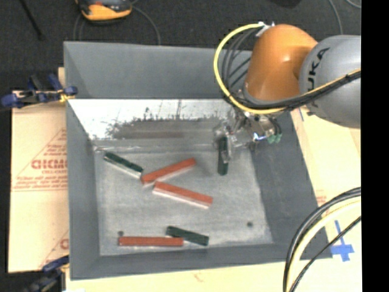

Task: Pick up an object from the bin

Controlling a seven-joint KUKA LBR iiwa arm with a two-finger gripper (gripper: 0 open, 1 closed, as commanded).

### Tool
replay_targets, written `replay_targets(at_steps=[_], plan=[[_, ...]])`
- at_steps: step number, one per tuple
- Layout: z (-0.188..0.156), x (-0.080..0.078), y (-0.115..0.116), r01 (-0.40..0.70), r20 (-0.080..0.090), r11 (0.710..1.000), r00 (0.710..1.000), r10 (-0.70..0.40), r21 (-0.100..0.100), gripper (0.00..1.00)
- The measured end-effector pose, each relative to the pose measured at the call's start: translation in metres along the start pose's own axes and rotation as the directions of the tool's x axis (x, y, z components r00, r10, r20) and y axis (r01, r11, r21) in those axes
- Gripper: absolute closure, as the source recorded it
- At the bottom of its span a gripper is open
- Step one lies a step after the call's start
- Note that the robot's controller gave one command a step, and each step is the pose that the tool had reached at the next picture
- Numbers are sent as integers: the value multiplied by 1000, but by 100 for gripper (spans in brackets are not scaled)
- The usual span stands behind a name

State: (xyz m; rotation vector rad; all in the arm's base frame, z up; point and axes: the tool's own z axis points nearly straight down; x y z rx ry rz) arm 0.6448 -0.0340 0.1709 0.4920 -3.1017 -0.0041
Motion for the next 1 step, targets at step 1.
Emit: replay_targets(at_steps=[1], plan=[[-54,14,-28,13,5,1000,1000,-13,5,100]])
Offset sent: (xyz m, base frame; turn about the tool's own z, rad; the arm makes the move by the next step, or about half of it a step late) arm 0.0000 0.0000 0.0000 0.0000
